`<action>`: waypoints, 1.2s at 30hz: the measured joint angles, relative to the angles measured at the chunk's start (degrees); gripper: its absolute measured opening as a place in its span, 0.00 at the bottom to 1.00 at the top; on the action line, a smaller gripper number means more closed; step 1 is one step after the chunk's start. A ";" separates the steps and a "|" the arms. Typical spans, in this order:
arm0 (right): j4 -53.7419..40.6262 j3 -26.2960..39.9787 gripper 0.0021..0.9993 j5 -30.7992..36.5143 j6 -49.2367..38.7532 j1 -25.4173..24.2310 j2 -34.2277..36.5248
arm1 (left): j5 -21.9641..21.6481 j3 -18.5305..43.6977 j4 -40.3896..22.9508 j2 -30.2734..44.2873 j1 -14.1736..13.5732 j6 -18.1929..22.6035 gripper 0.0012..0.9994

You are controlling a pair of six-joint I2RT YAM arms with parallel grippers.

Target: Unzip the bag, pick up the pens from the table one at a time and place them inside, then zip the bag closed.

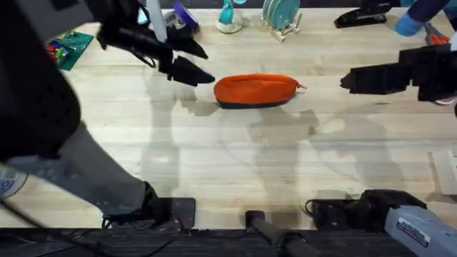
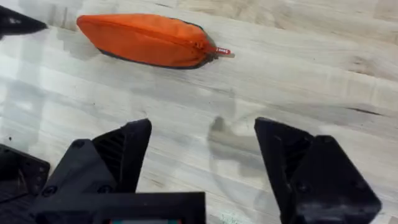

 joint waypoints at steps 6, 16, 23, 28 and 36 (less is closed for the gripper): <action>0.00 0.00 1.00 0.00 -0.52 0.00 0.00 | -8.86 0.45 -0.28 -10.49 0.00 -8.01 1.00; -0.60 0.00 1.00 -2.64 -3.67 0.00 0.00 | -23.68 0.45 -5.10 -23.35 0.00 -25.64 1.00; -0.83 0.00 1.00 -4.96 -4.20 0.00 0.00 | -27.86 0.45 -11.33 -29.08 0.00 -36.55 1.00; -0.81 0.00 1.00 -5.35 -4.28 0.00 0.00 | -31.42 0.45 -13.04 -32.56 0.00 -44.04 1.00; -0.81 0.00 1.00 -5.57 -2.05 0.00 0.00 | -33.62 0.45 -13.08 -38.62 0.00 -49.23 1.00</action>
